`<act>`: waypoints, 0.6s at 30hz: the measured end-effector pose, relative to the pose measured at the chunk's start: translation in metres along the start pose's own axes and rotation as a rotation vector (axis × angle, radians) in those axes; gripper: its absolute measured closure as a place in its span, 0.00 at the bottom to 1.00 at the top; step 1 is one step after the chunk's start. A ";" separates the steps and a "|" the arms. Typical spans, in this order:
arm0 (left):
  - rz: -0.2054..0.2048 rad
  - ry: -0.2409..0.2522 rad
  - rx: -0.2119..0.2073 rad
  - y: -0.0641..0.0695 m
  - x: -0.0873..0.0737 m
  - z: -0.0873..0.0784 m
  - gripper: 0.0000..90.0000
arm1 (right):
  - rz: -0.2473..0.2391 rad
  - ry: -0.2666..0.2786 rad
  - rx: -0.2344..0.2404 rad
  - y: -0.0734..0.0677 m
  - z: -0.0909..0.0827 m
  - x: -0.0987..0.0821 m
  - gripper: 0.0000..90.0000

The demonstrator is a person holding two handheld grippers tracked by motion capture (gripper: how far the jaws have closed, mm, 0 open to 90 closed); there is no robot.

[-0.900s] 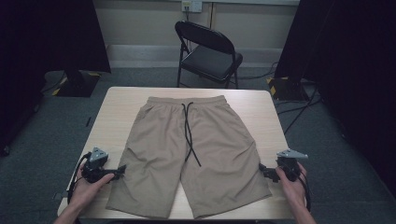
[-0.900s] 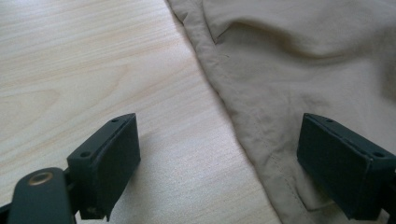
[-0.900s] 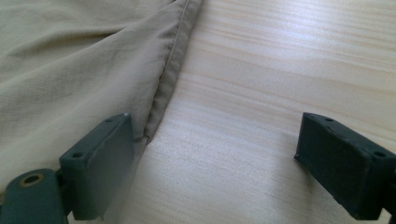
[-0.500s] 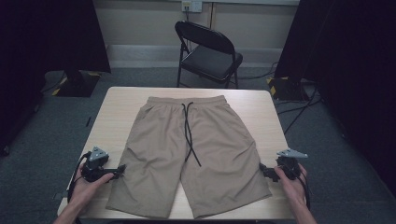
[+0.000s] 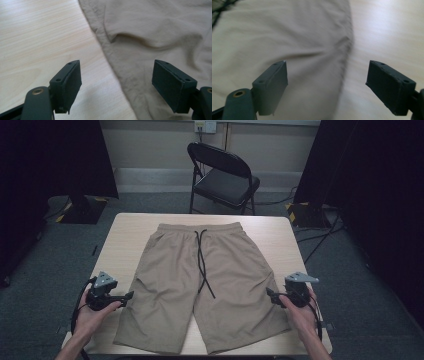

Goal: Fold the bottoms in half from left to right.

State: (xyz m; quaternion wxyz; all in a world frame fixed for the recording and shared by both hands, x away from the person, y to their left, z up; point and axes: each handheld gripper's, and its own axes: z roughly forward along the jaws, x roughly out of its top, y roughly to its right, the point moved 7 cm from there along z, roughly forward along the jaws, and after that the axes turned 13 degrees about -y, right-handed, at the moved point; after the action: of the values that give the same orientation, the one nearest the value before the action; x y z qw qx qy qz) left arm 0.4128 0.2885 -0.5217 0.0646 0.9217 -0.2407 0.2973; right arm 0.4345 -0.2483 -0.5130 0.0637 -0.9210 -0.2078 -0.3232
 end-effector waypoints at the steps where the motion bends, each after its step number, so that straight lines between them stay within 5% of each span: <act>1: 0.014 -0.004 0.004 0.001 0.004 0.001 0.26 | -0.018 0.004 0.003 -0.006 0.001 0.005 0.19; 4: 0.069 0.011 0.013 0.007 0.021 0.006 0.26 | -0.051 0.038 0.024 -0.021 0.002 0.022 0.21; 10: 0.081 0.009 -0.065 0.024 0.045 0.029 0.28 | -0.099 0.028 0.119 -0.055 0.021 0.046 0.21; 14: 0.080 -0.016 -0.113 0.034 0.048 0.044 0.30 | -0.145 -0.023 0.152 -0.076 0.048 0.049 0.22; 18: 0.118 -0.051 -0.095 0.038 0.042 0.051 0.29 | -0.190 -0.057 0.151 -0.086 0.061 0.046 0.22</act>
State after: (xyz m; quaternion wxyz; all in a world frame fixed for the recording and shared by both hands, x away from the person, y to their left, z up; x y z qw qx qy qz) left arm 0.4506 0.2247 -0.5399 0.0846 0.9090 -0.3100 0.2655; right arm 0.4653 -0.1396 -0.5341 0.0960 -0.8987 -0.3195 -0.2849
